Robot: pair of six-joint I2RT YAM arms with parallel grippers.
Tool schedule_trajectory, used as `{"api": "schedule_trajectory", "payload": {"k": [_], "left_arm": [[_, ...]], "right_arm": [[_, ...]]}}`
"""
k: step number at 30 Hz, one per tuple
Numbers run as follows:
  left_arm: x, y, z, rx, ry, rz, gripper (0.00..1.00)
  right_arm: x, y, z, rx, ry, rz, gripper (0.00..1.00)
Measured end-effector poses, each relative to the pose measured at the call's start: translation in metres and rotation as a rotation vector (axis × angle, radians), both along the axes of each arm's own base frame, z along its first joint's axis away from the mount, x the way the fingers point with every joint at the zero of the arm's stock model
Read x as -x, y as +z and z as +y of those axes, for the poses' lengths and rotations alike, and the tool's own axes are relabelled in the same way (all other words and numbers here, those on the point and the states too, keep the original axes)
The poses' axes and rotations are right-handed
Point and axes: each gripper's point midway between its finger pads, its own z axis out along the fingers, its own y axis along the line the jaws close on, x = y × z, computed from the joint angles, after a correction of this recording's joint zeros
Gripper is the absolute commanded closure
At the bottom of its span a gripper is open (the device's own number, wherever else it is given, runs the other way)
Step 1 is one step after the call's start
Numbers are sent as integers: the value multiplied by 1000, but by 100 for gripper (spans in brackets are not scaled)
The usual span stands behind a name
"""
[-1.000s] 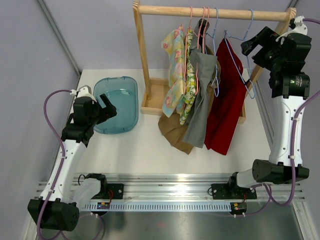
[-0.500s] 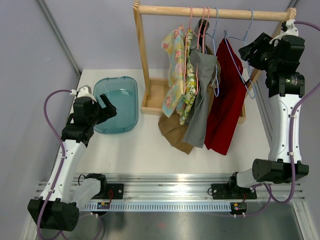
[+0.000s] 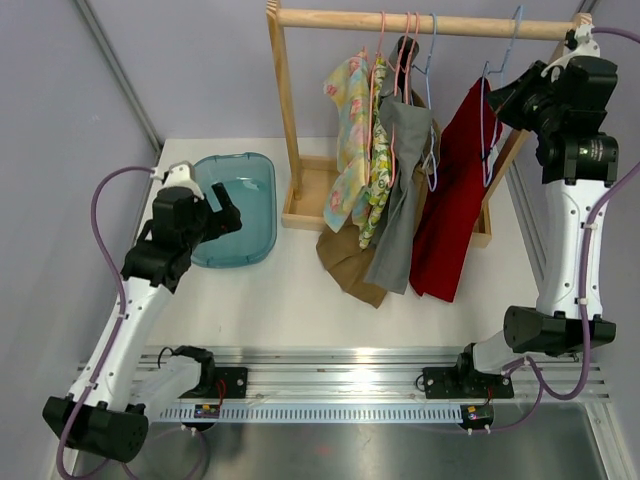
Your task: Remove the skirt from the hanger
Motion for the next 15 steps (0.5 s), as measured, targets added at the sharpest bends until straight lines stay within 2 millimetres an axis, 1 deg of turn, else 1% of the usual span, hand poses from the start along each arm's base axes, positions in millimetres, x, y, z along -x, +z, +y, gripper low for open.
{"api": "schedule_trajectory", "payload": {"k": [1,3,6,8,10,12,13,14,15], "left_arm": [[0,14,-8,-13,-27,-21,1],[-3,56,-25,-27,-83,-88,1],[-4,149,-67,-3,-208,-270,1],[9,203,-98,26,-312,-382,1],[32,250,-137,67,-449,-477,1],[54,278,-169,98,-566,-532,1],[66,287,-188,110,-630,-556,1],[80,291,-207,121,-697,-569,1],[90,289,-224,116,-747,-570,1]], "right_arm": [[1,7,0,1,0,-9,100],[7,21,1,2,0,-32,100],[26,40,4,1,5,-77,100],[43,48,6,0,7,-99,100],[62,50,8,-2,8,-109,100],[81,47,12,-8,16,-111,100],[91,45,14,-13,24,-112,100],[101,43,17,-19,31,-114,100],[110,40,19,-28,36,-111,100]]}}
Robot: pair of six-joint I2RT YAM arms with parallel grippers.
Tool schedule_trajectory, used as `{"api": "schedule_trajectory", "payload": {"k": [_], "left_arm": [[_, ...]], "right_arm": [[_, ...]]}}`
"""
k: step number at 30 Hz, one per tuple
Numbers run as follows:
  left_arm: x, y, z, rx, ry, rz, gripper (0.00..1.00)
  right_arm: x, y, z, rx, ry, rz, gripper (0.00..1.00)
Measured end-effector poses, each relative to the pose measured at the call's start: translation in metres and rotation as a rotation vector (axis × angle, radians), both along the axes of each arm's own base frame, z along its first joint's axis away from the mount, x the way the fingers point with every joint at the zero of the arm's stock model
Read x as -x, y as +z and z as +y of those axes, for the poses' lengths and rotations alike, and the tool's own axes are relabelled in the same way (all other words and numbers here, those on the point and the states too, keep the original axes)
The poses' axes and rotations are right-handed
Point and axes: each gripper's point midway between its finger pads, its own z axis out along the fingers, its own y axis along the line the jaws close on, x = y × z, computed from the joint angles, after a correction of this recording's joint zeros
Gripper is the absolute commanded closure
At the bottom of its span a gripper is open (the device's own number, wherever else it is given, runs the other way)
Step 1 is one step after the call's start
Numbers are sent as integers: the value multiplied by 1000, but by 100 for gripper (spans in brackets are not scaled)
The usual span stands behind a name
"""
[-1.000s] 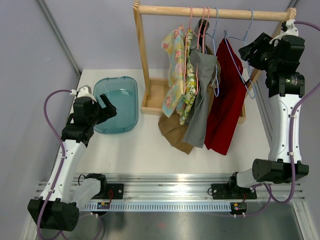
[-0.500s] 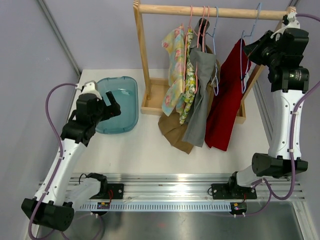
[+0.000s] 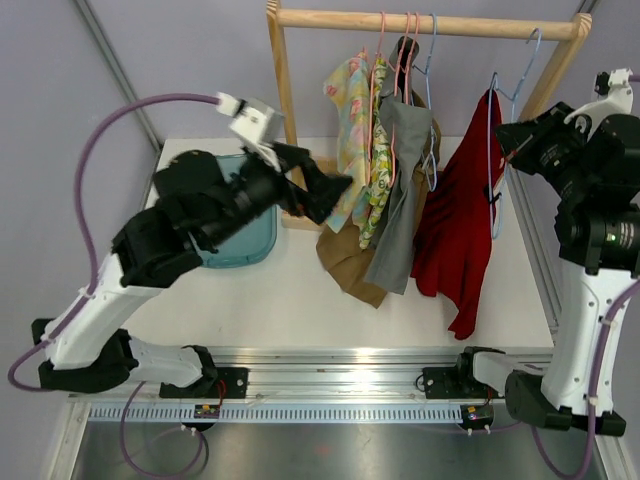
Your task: Remove the skirt from the hanger
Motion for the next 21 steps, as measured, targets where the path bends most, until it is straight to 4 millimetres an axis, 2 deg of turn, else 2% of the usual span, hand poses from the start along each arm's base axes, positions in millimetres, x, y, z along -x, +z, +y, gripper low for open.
{"api": "schedule_trajectory", "payload": {"k": [2,4,6,8,12,14,16,21], "left_arm": [[23,-10,-36,-38,-102,-8,1],[40,-31,-77,-84,-185,-5,1],[55,-65,-115,-148,-255,12,1],[68,-101,-145,-207,-304,31,1],[88,-162,-187,-294,-371,59,1],[94,-175,-199,-302,-385,60,1],[96,-177,-208,-284,-393,53,1],[95,-152,-221,-176,-393,12,1]], "right_arm": [[16,-6,5,-16,17,3,100],[32,-11,10,-27,33,3,100],[47,-10,13,-33,40,-11,100],[64,-5,14,-35,39,-38,100],[100,9,19,-51,40,-105,100],[118,14,21,-64,41,-141,100],[134,20,24,-82,46,-173,100],[147,21,29,-115,62,-181,100]]}}
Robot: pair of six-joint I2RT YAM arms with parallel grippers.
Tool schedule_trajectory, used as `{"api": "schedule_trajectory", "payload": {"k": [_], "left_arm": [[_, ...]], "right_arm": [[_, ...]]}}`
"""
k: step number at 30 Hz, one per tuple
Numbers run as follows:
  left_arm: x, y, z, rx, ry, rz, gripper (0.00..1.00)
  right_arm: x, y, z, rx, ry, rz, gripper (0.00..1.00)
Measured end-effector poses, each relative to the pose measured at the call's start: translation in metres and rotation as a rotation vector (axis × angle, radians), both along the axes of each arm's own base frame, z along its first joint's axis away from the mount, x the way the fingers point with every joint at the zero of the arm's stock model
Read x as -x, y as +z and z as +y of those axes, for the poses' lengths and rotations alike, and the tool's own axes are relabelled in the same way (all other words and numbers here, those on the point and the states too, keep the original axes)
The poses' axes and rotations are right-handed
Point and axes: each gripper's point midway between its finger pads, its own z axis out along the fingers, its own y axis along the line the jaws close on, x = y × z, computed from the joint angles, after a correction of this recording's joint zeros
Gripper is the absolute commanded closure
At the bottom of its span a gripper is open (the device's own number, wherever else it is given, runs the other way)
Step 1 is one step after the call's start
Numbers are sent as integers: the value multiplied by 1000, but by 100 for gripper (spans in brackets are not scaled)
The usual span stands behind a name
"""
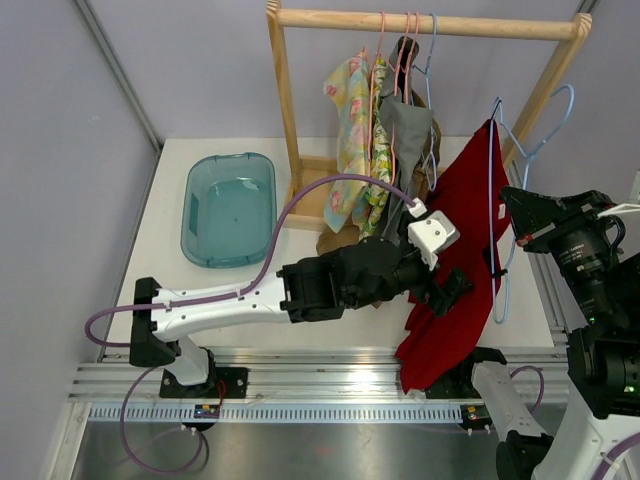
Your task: Remove the skirt from the hanger
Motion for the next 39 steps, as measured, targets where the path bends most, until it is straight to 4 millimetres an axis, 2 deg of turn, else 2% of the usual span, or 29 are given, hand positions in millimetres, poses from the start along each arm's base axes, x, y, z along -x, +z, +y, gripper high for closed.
{"api": "schedule_trajectory", "payload": {"k": [4,11,16,19,23,26,28,30,31,35,39], "left_arm": [[3,12,-7,52,-24,-3,1],[26,15,-16,78,-124,19,1],[38,7,-18,81,-161,35,1],[37,3,-19,83,-157,42,12],[32,7,-25,117,-133,37,21],[27,5,-32,125,-125,30,40],[25,1,-37,120,-123,26,68],[23,-1,-41,118,-125,22,83],[24,0,-41,118,-128,20,98],[25,5,-40,118,-137,17,100],[27,-3,-35,72,-139,28,100]], "right_arm": [[-3,-7,0,-8,3,28,100],[-6,-10,2,-9,13,45,100],[-9,-10,2,-10,16,52,100],[-10,-9,2,-10,18,52,100],[-8,-7,3,-10,23,52,100],[-6,-7,5,-10,31,54,100],[-6,-9,5,-10,35,60,100],[-5,-12,5,-11,36,72,100],[-5,-13,5,-11,35,75,100],[-3,-15,6,-10,36,68,100],[-7,-24,6,-5,39,59,100]]}}
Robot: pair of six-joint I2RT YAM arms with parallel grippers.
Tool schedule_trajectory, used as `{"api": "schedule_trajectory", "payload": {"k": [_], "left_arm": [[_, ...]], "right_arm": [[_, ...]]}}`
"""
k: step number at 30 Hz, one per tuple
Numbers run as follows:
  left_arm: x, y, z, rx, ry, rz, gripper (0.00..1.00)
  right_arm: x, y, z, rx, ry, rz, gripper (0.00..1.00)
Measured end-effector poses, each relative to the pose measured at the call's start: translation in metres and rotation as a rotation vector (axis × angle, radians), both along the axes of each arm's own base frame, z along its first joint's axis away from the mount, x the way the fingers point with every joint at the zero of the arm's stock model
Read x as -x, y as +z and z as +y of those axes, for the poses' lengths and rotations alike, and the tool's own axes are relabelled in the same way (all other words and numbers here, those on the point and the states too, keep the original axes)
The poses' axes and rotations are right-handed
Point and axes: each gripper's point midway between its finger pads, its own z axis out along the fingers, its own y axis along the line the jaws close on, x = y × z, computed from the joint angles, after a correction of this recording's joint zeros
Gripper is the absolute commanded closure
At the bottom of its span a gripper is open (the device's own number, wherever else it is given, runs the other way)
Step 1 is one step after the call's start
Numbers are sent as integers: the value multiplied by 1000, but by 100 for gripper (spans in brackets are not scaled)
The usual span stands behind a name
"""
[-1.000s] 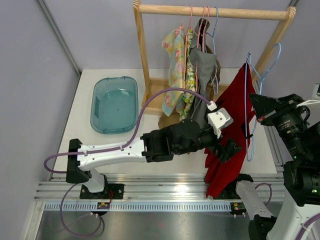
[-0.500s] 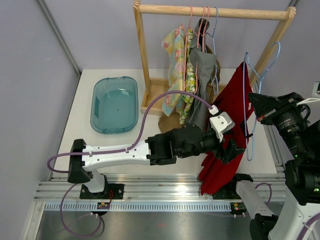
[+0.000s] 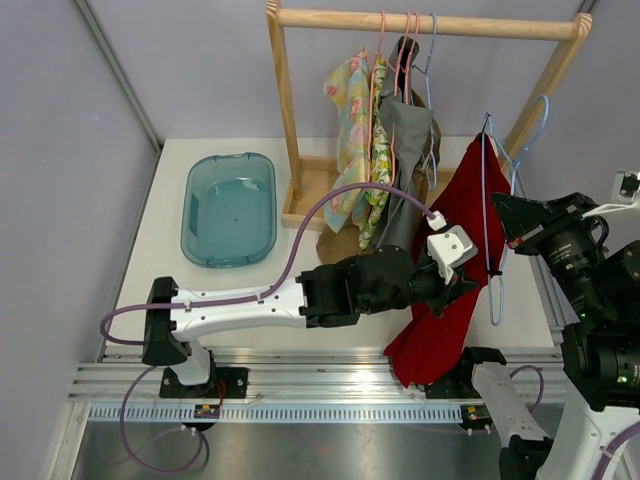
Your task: Remove the skirt from the hanger
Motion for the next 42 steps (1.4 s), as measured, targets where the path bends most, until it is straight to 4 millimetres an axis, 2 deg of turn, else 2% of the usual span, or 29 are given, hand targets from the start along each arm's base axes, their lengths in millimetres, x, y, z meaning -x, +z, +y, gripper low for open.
{"api": "schedule_trajectory", "payload": {"k": [3,9,11,17,20,23,27,29,34,36,39,42], "left_arm": [[10,-1,10,-34,-12,2,100],[45,17,30,-56,-75,-19,100],[55,21,31,-58,-95,-24,100],[83,14,32,-129,-179,-43,100],[101,13,23,-147,-220,-59,100],[107,3,21,-177,-227,-67,100],[105,-10,23,-203,-204,-73,100],[105,-25,29,-237,-194,-76,100],[102,-60,46,-326,-140,-87,100],[93,-69,52,-366,-90,-90,100],[65,-80,66,-439,34,-103,100],[30,-85,86,-513,162,-125,100]], "right_arm": [[-10,-13,-4,10,-20,6,100],[-35,-39,-23,23,-123,27,100],[-41,-47,-28,21,-152,42,100],[-57,-63,-49,23,-270,65,100],[-60,-64,-54,24,-296,69,100],[-62,-61,-55,29,-303,73,100],[-61,-54,-56,39,-308,79,100],[-56,-48,-56,43,-308,76,100],[-31,-33,-55,46,-306,72,100],[-17,-24,-52,35,-296,55,100],[9,-13,-39,-12,-237,27,100],[37,-14,-18,-74,-132,28,100]]}}
